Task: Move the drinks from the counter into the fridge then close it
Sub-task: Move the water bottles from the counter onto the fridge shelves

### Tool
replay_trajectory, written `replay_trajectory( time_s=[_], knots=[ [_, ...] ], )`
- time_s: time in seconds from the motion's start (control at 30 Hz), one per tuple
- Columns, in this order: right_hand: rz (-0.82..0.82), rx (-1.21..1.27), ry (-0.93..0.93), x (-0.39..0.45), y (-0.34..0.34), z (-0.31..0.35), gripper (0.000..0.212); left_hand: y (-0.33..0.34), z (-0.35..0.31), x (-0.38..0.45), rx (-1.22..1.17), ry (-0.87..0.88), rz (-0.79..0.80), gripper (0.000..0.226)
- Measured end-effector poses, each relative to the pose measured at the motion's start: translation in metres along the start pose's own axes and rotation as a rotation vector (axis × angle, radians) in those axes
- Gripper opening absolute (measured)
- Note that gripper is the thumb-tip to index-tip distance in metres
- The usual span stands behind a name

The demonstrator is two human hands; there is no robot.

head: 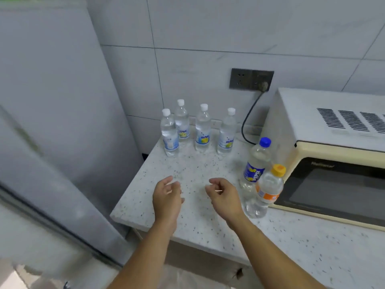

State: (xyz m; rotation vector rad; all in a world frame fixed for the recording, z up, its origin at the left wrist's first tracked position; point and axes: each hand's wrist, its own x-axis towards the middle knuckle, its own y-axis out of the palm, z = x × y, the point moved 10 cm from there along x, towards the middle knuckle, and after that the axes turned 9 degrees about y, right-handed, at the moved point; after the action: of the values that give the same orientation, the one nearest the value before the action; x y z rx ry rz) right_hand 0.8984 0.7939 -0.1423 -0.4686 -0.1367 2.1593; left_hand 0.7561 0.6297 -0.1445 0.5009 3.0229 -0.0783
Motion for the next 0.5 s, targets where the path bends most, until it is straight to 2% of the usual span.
replay_trajectory(
  time_s=[0.13, 0.27, 0.4, 0.5],
  knots=[
    [-0.052, 0.047, -0.026, 0.064, 0.012, 0.061, 0.034, 0.016, -0.025, 0.046, -0.074, -0.037, -0.152, 0.029],
    [-0.097, 0.083, -0.067, 0.133, 0.016, 0.115, 0.059, 0.045, -0.04, 0.098, -0.055, -0.087, -0.154, 0.051],
    [-0.171, 0.114, -0.076, 0.199, 0.018, 0.141, 0.08, 0.06, -0.049, 0.152, 0.101, -0.053, -0.159, 0.062],
    [-0.207, 0.052, -0.058, 0.235, 0.028, 0.135, 0.095, 0.067, -0.045, 0.193, 0.216, -0.033, -0.167, 0.087]
  ],
)
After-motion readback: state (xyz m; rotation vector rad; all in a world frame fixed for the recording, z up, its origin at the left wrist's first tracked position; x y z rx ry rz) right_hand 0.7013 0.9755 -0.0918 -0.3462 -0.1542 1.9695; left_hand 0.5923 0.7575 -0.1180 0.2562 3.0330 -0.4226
